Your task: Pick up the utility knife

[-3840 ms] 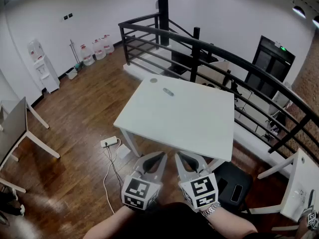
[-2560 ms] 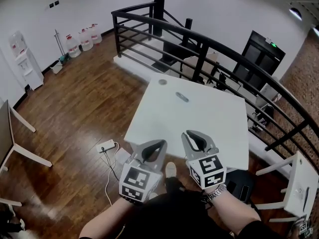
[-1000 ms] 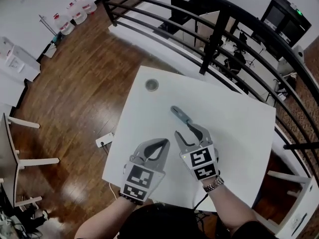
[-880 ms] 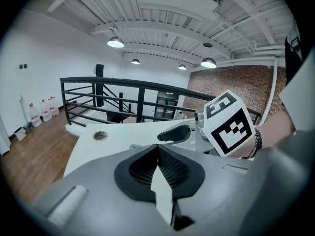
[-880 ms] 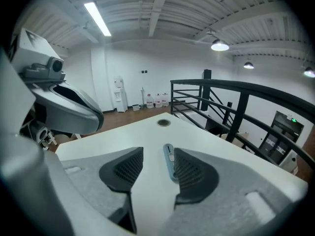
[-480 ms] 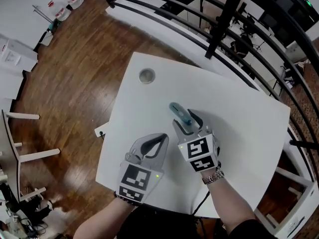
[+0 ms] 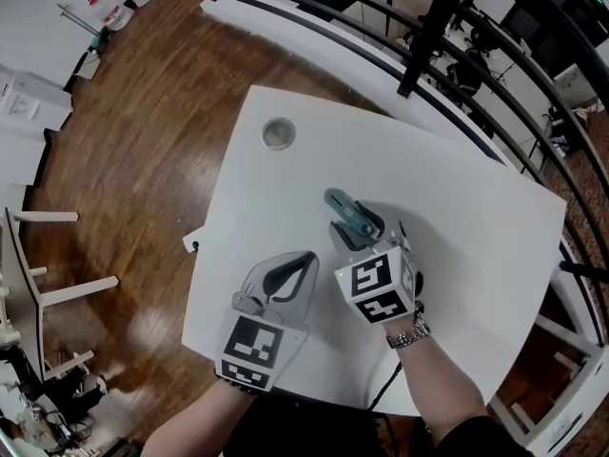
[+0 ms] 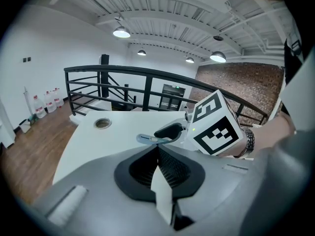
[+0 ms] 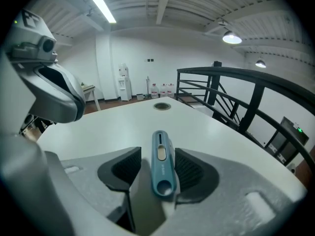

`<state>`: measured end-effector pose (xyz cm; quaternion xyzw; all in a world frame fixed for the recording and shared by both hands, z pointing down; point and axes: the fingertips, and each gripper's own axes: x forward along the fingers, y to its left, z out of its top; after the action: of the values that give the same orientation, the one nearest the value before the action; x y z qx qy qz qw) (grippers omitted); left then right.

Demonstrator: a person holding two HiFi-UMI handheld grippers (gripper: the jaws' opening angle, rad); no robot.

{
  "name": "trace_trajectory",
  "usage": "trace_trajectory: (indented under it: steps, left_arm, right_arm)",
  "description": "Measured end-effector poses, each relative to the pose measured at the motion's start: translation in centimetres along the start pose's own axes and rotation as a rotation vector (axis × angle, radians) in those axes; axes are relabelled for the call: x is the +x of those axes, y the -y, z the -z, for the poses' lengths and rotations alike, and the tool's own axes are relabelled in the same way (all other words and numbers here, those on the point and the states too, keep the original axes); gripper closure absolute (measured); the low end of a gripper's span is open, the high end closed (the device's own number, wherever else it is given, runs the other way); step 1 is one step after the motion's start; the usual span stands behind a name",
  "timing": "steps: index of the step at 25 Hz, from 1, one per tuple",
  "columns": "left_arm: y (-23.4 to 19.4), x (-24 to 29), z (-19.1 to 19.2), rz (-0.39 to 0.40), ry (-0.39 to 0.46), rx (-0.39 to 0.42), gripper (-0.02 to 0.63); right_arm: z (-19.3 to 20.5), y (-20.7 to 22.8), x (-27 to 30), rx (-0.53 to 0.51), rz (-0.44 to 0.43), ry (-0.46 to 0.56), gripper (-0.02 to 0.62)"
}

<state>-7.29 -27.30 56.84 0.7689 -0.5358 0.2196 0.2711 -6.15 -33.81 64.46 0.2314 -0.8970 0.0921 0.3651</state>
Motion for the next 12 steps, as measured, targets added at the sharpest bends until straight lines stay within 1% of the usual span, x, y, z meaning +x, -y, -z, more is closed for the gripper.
trace_trajectory:
  steps: [6, 9, 12]
  left_arm:
    - [0.0, -0.3, -0.4, -0.002, 0.005, 0.001, 0.589]
    - [-0.3, -0.8, -0.5, -0.004, 0.006, 0.004, 0.589]
    - [-0.5, -1.0, -0.3, -0.013, 0.006, 0.000, 0.589]
  right_arm:
    - [-0.2, 0.4, 0.4, 0.033, 0.002, -0.028, 0.393]
    - [-1.0, 0.8, 0.6, 0.027, 0.014, -0.018, 0.393]
    - [-1.2, 0.8, 1.2, 0.024, -0.004, -0.038, 0.393]
